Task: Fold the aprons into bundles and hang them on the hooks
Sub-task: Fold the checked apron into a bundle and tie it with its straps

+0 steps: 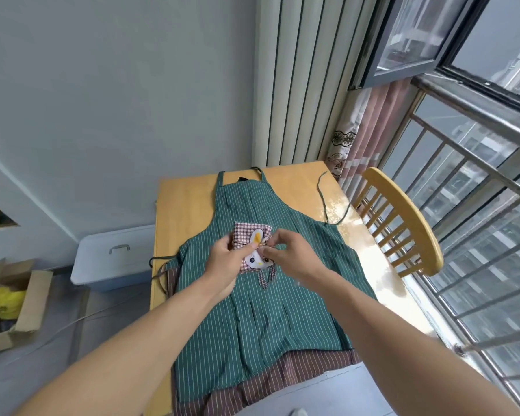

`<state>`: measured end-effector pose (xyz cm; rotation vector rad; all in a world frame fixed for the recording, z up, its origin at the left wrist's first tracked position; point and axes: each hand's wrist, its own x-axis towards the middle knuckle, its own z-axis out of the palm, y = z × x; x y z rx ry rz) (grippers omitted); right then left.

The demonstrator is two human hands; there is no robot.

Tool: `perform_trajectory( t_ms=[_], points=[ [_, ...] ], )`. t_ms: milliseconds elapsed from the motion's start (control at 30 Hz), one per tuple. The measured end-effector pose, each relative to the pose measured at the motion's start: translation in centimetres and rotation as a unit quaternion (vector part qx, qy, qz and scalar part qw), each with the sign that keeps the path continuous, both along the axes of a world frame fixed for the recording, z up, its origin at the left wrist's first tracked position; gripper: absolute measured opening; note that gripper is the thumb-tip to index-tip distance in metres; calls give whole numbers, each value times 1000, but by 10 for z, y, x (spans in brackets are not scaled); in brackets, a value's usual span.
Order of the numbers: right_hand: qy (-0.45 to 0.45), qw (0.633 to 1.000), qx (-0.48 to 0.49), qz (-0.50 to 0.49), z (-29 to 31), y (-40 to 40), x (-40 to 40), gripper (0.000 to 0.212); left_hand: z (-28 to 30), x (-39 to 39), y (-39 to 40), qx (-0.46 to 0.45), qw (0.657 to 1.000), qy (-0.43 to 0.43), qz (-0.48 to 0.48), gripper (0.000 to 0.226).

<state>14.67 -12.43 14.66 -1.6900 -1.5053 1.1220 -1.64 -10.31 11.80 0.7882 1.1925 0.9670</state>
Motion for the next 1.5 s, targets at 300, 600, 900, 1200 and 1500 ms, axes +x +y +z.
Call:
perform_trajectory(
  t_ms=[300, 600, 900, 1200, 1500],
  points=[
    [99, 992, -74, 15, -6, 13, -28, 21, -15, -44, 25, 11, 995, 38, -89, 59],
    [-97, 976, -180, 80, -97, 35, -41, 24, -113, -64, 24, -52, 980, 120, -148, 46],
    [-169, 948, -257, 81, -200, 24, -33, 18, -206, -71, 9, 62, 836, 523, -153, 68],
    [-109, 969, -217, 45, -193, 32, -25, 24, -215, -78, 14, 153, 808, 423, -380, 34],
    [118, 961, -252, -9, -194, 36, -41, 22, -212, -73, 25, 93, 857, 393, -320, 12]
  ],
)
